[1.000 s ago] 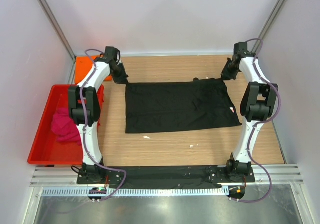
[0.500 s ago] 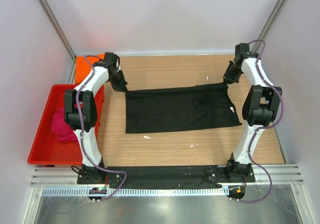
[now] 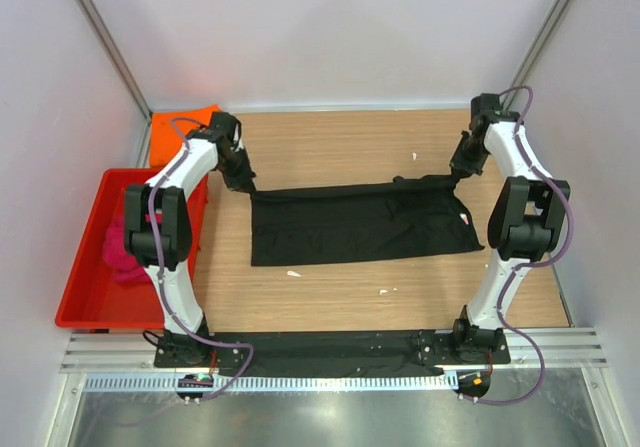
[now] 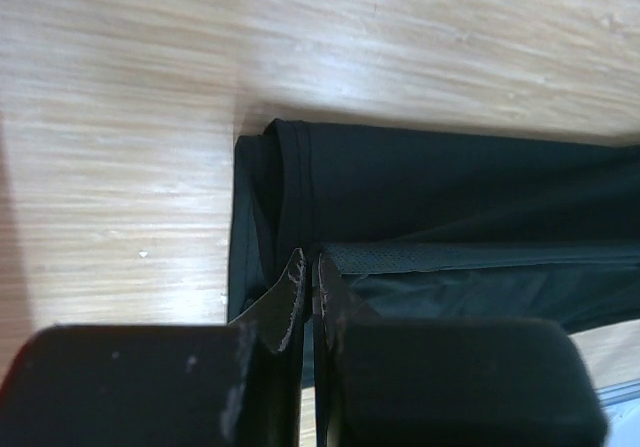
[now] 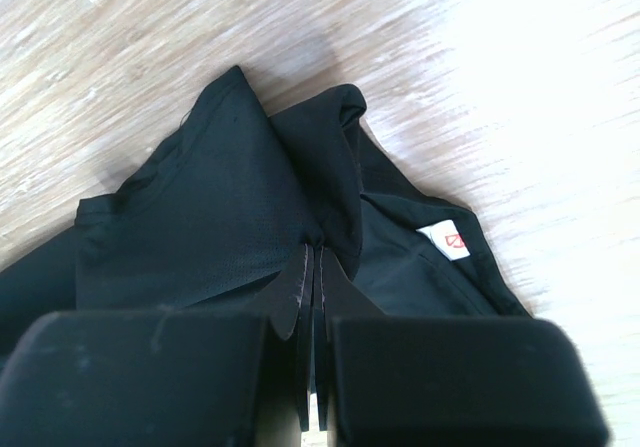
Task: Fold and stack the t-shirts
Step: Fold the tshirt
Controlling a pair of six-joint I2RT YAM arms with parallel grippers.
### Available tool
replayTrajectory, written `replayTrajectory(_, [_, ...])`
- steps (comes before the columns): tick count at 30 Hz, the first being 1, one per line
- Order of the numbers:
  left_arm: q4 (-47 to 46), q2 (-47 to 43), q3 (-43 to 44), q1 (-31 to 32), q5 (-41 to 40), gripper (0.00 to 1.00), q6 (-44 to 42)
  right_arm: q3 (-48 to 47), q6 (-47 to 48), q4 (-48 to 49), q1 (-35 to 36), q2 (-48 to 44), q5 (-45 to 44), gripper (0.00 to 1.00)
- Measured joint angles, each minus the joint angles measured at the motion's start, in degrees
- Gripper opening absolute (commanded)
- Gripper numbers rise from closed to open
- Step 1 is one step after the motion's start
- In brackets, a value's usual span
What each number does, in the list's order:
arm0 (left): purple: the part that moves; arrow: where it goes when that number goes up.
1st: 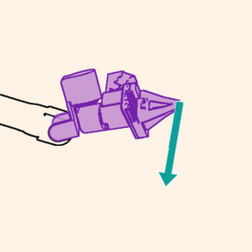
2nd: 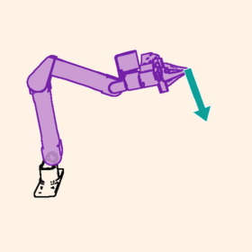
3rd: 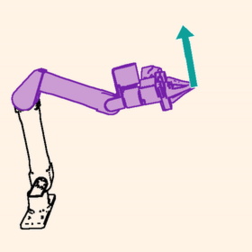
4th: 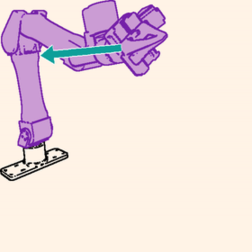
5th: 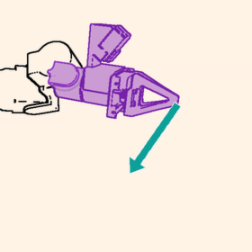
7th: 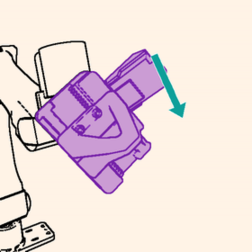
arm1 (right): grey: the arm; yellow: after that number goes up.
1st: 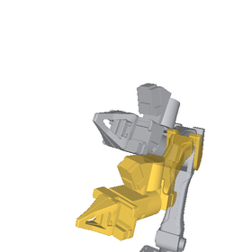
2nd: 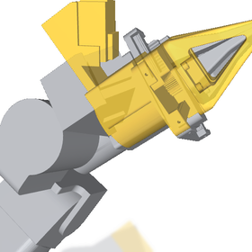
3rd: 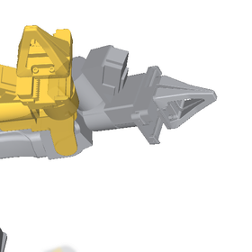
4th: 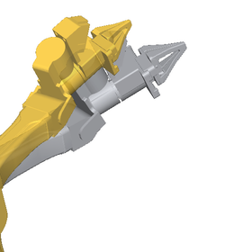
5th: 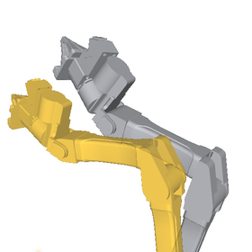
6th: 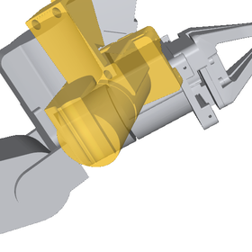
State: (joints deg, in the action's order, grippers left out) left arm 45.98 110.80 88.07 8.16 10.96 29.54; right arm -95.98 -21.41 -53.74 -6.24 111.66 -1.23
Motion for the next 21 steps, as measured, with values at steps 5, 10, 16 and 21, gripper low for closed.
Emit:
replayTrajectory(5, [0.1, -1.0, -2.2, 1.0, 0.1, 0.00, 0.0, 0.9, 0.0, -0.1, -0.1, -0.2, -0.7, 0.01])
replayTrajectory(10, [0.2, -1.2, -4.4, 1.7, 0.0, 0.00, 0.0, 2.4, 0.0, -0.2, -0.3, -0.2, -1.2, 0.01])
replayTrajectory(16, [0.4, -1.5, -5.2, 1.7, 0.0, 0.00, 0.0, 5.2, 0.0, 0.0, -0.3, -0.2, -1.6, 0.01])
replayTrajectory(21, [0.4, -1.8, -6.4, 1.7, 0.0, 0.00, 0.0, 7.0, 0.0, 0.2, -0.3, -0.2, -2.0, 0.01])
